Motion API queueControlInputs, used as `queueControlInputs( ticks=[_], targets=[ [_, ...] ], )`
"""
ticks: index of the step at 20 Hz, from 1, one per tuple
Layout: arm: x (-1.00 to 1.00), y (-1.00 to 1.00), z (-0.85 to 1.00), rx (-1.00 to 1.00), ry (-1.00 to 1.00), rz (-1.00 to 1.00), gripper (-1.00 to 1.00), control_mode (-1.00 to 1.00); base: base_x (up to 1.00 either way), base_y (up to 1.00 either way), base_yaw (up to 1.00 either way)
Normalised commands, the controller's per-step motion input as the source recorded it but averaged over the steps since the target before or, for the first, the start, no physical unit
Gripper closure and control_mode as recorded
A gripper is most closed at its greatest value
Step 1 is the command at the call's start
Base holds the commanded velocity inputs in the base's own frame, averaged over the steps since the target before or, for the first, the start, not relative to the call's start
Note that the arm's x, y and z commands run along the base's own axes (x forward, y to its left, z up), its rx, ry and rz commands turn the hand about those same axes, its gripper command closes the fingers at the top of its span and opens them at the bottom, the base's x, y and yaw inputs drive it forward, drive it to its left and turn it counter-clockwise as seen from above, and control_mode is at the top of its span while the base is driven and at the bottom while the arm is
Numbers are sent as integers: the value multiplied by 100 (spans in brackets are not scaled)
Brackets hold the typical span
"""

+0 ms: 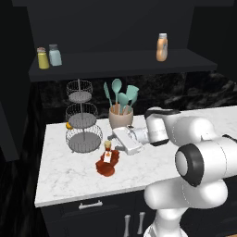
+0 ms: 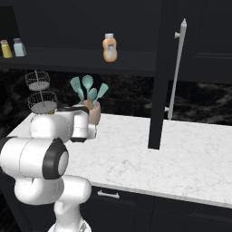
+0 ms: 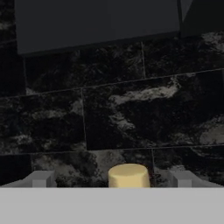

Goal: Put the shaker and condiment bottle from the counter next to their counterparts in the cabinet.

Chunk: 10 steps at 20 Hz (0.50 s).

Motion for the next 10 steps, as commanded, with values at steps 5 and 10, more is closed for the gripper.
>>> queueControlInputs(
  ticks=[5, 10],
  targets=[
    [5, 3, 0, 0, 4, 0, -100, -100, 0, 0, 0],
    [1, 9, -2, 0, 3, 0, -100, -100, 0, 0, 0]
  ],
)
